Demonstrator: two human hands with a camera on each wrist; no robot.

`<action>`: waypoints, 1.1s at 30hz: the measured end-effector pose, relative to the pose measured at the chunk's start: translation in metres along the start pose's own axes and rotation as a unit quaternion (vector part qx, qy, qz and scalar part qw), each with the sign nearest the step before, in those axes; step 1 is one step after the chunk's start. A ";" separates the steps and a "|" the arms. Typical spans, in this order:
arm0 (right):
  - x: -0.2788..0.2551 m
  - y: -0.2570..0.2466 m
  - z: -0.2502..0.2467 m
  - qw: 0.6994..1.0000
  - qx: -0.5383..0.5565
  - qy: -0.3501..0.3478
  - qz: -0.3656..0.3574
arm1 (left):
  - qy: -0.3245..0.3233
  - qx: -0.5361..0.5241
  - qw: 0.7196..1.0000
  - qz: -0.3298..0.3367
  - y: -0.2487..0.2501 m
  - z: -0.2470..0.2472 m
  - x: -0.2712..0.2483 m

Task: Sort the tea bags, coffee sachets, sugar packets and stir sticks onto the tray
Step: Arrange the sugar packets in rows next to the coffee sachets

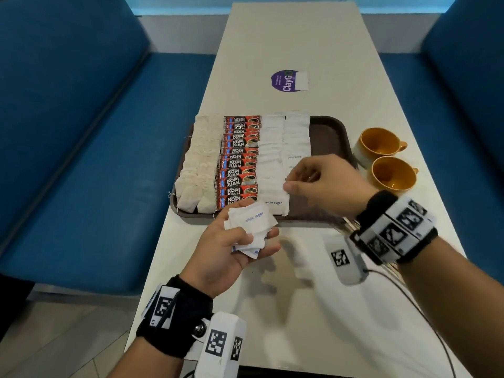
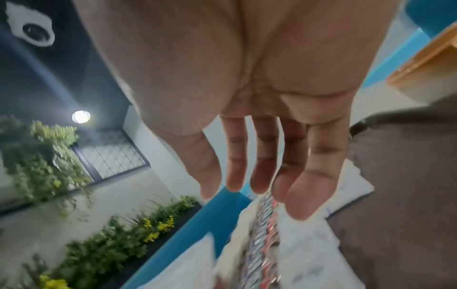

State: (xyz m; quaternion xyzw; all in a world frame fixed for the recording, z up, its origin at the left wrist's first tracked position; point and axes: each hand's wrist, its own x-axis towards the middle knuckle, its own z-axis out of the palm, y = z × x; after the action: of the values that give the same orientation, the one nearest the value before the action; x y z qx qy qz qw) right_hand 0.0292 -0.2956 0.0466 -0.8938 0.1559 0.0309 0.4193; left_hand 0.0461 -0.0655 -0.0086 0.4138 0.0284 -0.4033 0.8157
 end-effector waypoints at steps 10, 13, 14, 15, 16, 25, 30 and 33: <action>-0.059 0.016 0.030 0.969 0.245 -0.037 0.015 | -0.017 0.114 0.993 0.021 -0.010 0.023 -0.013; -0.063 0.022 0.028 0.961 0.275 -0.034 0.010 | 0.029 0.143 0.989 0.039 -0.013 0.026 -0.014; -0.064 0.023 0.027 0.959 0.281 -0.035 0.014 | 0.045 0.147 0.987 0.042 -0.013 0.026 -0.015; -0.064 0.025 0.026 0.958 0.284 -0.037 0.020 | 0.059 0.150 0.986 0.045 -0.014 0.026 -0.014; -0.065 0.026 0.026 0.958 0.283 -0.039 0.025 | 0.070 0.155 0.984 0.047 -0.014 0.026 -0.014; -0.063 0.030 0.027 0.959 0.282 -0.031 0.014 | 0.061 0.131 0.989 0.029 -0.008 0.028 -0.015; -0.058 0.027 0.026 0.954 0.298 0.014 0.007 | 0.079 0.114 0.990 0.026 -0.008 0.028 -0.010; -0.052 0.025 0.024 0.955 0.294 0.023 0.012 | 0.084 0.097 0.991 0.027 -0.006 0.026 -0.007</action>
State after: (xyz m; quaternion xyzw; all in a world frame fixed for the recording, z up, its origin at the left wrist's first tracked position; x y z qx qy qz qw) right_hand -0.0263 -0.2792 0.0224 -0.7295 0.1782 -0.0321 0.6596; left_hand 0.0301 -0.0816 0.0073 0.5242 0.0463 -0.3454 0.7770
